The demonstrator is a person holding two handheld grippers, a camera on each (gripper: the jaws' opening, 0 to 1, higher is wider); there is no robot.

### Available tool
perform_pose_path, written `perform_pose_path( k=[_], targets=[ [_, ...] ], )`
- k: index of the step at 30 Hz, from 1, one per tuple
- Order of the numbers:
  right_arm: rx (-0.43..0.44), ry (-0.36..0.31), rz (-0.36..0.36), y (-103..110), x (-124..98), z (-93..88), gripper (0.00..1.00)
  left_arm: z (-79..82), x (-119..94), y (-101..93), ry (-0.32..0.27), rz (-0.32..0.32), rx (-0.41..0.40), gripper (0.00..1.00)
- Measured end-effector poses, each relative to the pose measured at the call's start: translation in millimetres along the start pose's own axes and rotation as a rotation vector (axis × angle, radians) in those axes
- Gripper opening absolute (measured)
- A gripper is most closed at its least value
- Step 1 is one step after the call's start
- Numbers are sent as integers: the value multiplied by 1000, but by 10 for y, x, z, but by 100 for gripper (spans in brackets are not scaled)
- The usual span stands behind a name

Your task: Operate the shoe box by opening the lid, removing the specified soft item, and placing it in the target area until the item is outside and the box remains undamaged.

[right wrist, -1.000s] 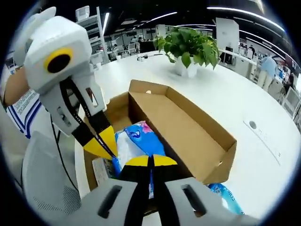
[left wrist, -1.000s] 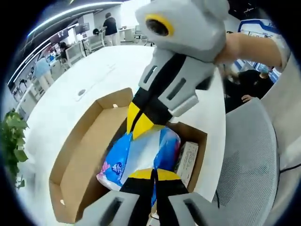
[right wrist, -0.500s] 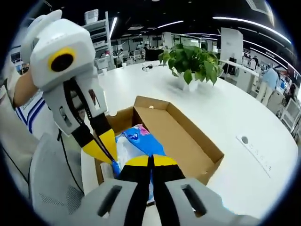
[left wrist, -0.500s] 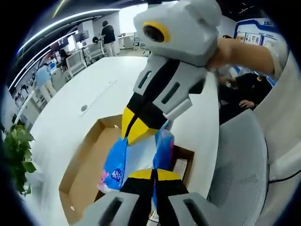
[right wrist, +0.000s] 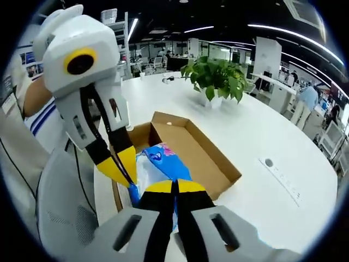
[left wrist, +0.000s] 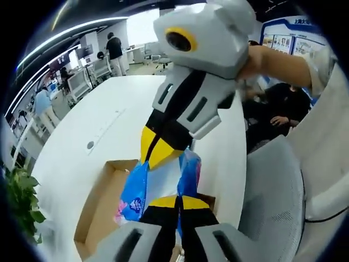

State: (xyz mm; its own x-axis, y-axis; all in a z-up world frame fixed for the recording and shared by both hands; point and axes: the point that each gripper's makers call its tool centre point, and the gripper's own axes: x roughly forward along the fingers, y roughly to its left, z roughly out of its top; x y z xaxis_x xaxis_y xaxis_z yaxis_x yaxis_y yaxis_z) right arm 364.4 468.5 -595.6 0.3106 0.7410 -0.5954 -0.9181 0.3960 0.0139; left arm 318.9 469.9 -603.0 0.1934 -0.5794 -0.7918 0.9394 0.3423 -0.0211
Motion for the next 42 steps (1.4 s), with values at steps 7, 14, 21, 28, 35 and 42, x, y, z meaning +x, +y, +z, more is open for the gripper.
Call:
perform_pose_path(
  k=[7,14,21,28,35,42],
  targets=[
    [12,-3,-27,-119,-226,-60,0,246,97,-63,-18,-28,41,0],
    [25,2,-56,-271,-486,-175,0,496,233,-117,-31,-52,68,0],
    [41,18,-74,-425,-718,-339,0,761,415,-198,-47,-85,88,0],
    [65,25,-89,-574,-906,-493,0,1001,633,-293,-50,-119,121,0],
    [78,49,-94,-718,-1056,-711,0,1145,845,-354,-44,-145,143,0],
    [100,58,-110,-910,-1188,-897,0,1303,1047,-384,-39,-174,161,0]
  ],
)
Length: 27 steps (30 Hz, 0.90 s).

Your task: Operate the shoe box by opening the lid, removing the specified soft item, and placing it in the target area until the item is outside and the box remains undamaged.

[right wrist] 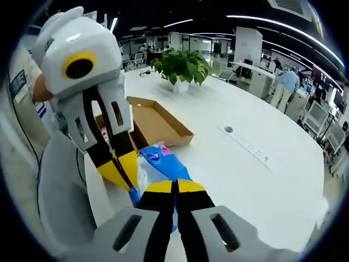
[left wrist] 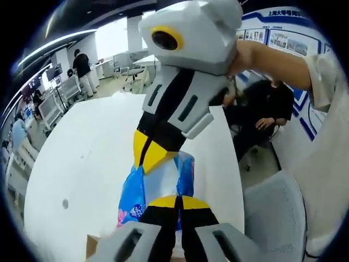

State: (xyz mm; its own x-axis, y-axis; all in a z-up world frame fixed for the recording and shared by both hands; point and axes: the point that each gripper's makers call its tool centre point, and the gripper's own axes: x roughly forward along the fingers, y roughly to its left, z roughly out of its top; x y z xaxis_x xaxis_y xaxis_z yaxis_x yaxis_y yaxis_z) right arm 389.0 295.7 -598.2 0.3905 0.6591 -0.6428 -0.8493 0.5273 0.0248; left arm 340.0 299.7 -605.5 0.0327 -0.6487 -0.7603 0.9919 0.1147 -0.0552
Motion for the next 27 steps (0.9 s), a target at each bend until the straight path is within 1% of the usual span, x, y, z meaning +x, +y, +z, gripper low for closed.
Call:
perform_pose_path(
  k=[5,11,17,23,24,27],
  targets=[
    [12,2,-2,-114,-56,-92,0,112,144,4,-2,-24,13,0],
    [29,19,-6,-277,-116,-259,0,220,352,34,-3,-57,26,0],
    [42,39,-10,-418,-170,-404,0,314,544,65,-8,-94,19,0],
    [48,54,-13,-547,-212,-530,0,417,718,76,-29,-149,-15,0],
    [52,62,-16,-586,-225,-578,0,430,750,85,-28,-157,-21,0],
    [61,69,-23,-650,-243,-648,0,446,833,107,-20,-167,-19,0]
  ],
)
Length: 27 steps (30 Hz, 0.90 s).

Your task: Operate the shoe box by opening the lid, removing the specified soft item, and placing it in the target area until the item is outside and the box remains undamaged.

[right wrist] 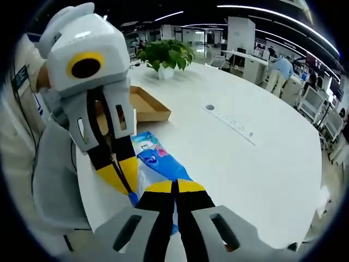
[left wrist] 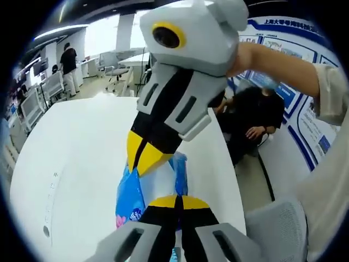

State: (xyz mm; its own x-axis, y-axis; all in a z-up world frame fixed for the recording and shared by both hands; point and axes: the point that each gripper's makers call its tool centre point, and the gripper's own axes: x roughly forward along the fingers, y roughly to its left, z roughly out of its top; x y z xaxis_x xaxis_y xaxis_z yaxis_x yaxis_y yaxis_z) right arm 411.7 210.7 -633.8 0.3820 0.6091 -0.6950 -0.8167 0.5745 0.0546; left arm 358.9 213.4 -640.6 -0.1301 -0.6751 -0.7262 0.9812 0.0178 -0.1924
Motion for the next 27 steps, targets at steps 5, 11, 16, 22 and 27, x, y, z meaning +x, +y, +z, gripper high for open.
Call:
perform_pose_path(
  k=[5,11,16,22,27],
  targets=[
    [-1,20,-5,-94,7,-99,0,18,133,30,10,-26,-17,0],
    [4,40,-14,-192,25,-169,0,107,277,60,15,-38,-24,0],
    [3,67,-30,-296,54,-290,0,118,399,90,17,-43,-34,0],
    [14,92,-45,-318,130,-439,0,10,577,110,35,-38,-44,0],
    [7,133,-67,-346,249,-624,0,-142,737,125,52,-33,-60,0]
  ],
)
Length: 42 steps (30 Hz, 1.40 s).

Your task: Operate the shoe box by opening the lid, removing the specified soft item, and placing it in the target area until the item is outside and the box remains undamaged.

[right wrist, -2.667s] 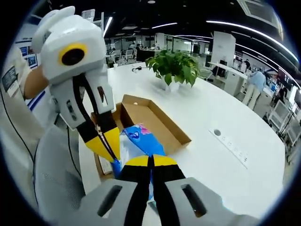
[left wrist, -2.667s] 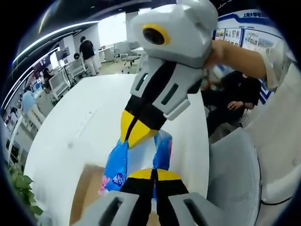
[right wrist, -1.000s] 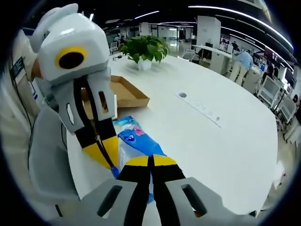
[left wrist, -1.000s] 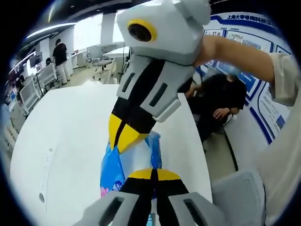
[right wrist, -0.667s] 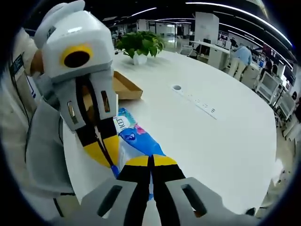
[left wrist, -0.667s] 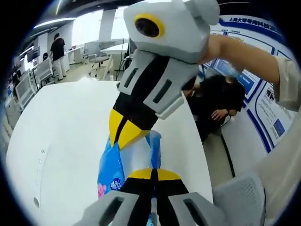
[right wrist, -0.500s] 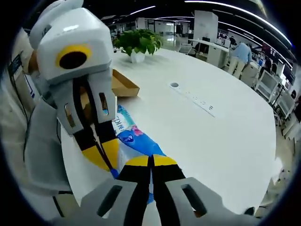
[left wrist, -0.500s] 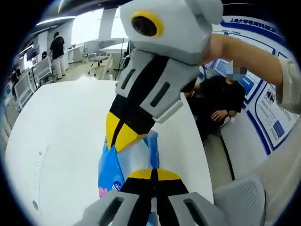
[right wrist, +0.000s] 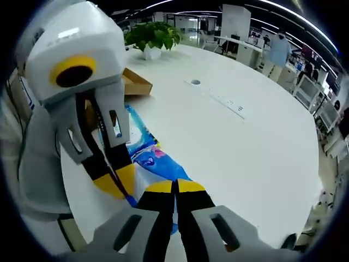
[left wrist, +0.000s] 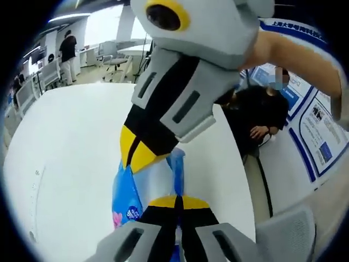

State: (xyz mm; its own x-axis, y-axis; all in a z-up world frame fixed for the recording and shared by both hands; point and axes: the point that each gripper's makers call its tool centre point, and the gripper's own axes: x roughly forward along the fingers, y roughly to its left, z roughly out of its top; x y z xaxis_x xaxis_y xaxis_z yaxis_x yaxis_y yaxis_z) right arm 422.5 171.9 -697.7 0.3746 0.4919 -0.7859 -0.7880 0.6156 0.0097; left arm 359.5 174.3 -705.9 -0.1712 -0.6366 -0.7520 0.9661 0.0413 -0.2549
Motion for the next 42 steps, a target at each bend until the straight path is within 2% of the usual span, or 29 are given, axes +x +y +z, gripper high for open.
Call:
perform_pose_path(
  k=[9,25,27,31,42],
  targets=[
    [-13,38,-10,-21,143,-120,0,-112,153,43,10,9,-23,0],
    [-17,53,-30,-110,203,-151,0,-107,184,129,-2,28,-36,0],
    [-22,56,-36,-125,205,-152,0,-106,181,167,-5,47,-30,0],
    [-35,70,-41,-123,214,-171,0,-122,191,144,-2,31,-60,0],
    [-42,61,-53,-115,154,-137,0,-82,176,106,-19,40,-44,8]
  ],
)
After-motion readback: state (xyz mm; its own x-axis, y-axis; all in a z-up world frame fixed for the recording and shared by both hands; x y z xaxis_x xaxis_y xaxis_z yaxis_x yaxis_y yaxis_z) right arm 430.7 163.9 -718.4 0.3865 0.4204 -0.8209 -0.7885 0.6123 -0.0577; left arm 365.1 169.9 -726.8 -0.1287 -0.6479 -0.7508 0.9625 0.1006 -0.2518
